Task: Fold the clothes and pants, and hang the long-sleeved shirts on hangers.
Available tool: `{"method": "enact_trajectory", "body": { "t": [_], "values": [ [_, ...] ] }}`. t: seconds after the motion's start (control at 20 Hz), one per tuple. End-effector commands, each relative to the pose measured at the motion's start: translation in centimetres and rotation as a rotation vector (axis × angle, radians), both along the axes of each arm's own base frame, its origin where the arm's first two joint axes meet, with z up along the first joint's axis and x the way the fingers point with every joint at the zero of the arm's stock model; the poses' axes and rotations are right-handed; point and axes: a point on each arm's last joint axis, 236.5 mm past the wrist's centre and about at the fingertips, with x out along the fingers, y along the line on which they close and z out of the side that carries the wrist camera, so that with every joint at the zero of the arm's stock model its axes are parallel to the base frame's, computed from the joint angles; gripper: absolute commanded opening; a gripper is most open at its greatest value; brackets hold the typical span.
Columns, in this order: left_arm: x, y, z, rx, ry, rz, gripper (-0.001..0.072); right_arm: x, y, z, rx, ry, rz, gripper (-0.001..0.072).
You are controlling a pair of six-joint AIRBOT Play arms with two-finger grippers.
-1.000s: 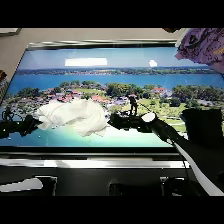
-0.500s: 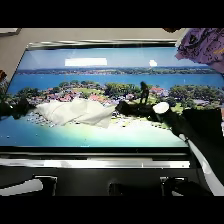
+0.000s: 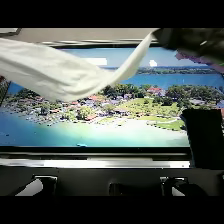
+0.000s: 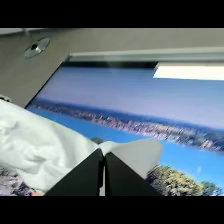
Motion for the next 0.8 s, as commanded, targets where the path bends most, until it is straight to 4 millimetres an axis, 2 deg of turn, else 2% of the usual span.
{"method": "enact_trajectory", "body": {
  "t": [0.0, 0.1, 0.2, 0.3, 0.35, 0.4, 0.5, 0.6, 0.75],
  "values": [
    [-9.1, -0.3, 8.3, 0.062, -0.186, 0.188, 0.0011, -6.6, -5.8, 9.1, -0.116, -0.213, -0.214, 0.0028],
    [-12.6, -0.7, 9.2, 0.073, -0.223, 0.251, 0.0010, -10.7, -8.1, 12.1, -0.128, -0.299, -0.305, 0.0028],
    [-14.6, -1.3, 9.6, 0.094, -0.235, 0.270, 0.0011, -13.8, -9.7, 13.7, -0.128, -0.343, -0.368, 0.0028],
    [-14.6, -1.7, 8.5, 0.084, -0.191, 0.257, 0.0011, -15.0, -10.7, 13.9, -0.115, -0.340, -0.410, 0.0028],
    [-13.7, -1.5, 7.1, 0.068, -0.137, 0.243, 0.0011, -14.5, -11.0, 13.2, -0.117, -0.308, -0.420, 0.0028],
    [-12.5, -1.4, 5.4, 0.045, -0.077, 0.220, 0.0011, -13.4, -10.9, 11.9, -0.121, -0.256, -0.420, 0.0028],
    [-8.8, -2.1, 0.8, 0.019, 0.066, 0.105, 0.0011, -9.7, -10.2, 7.7, -0.133, -0.095, -0.394, 0.0029],
    [-4.5, -2.4, -5.4, -0.045, 0.231, 0.023, 0.0011, -4.6, -8.6, 1.9, -0.155, 0.088, -0.329, 0.0030],
    [1.8, -3.7, -18.2, -0.129, 0.534, -0.073, 0.0011, 2.7, -5.9, -8.5, -0.154, 0.362, -0.232, 0.0030]
  ]
}}
